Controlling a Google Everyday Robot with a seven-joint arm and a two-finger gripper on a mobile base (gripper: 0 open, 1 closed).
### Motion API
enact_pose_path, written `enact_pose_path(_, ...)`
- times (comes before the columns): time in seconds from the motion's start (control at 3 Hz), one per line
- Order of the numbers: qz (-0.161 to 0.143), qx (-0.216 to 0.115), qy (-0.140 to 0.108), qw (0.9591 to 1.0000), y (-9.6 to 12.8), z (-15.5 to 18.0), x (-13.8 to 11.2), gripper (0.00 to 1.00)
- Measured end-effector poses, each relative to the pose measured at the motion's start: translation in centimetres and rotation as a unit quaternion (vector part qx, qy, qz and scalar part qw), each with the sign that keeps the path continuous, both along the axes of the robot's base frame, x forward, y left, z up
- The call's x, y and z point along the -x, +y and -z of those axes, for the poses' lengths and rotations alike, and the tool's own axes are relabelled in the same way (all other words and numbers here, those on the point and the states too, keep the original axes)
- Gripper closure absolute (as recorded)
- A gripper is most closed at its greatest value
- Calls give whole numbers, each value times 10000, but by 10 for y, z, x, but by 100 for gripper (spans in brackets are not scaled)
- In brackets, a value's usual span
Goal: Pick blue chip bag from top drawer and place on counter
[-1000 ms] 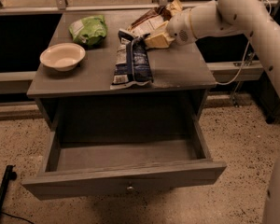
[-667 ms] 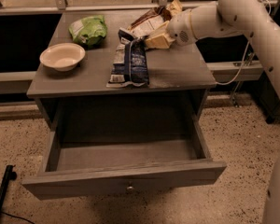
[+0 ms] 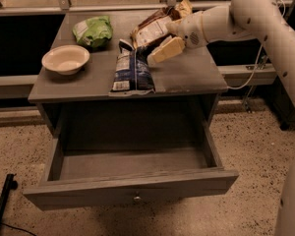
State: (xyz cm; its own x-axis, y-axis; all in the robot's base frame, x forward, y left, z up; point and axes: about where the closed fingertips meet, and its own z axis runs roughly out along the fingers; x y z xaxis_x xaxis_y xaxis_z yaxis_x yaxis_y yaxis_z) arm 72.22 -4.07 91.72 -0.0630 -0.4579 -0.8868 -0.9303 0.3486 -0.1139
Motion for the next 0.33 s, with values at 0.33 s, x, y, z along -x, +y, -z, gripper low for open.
enact_pose_path(0.33,0,0,0,10000,0,0,0,0)
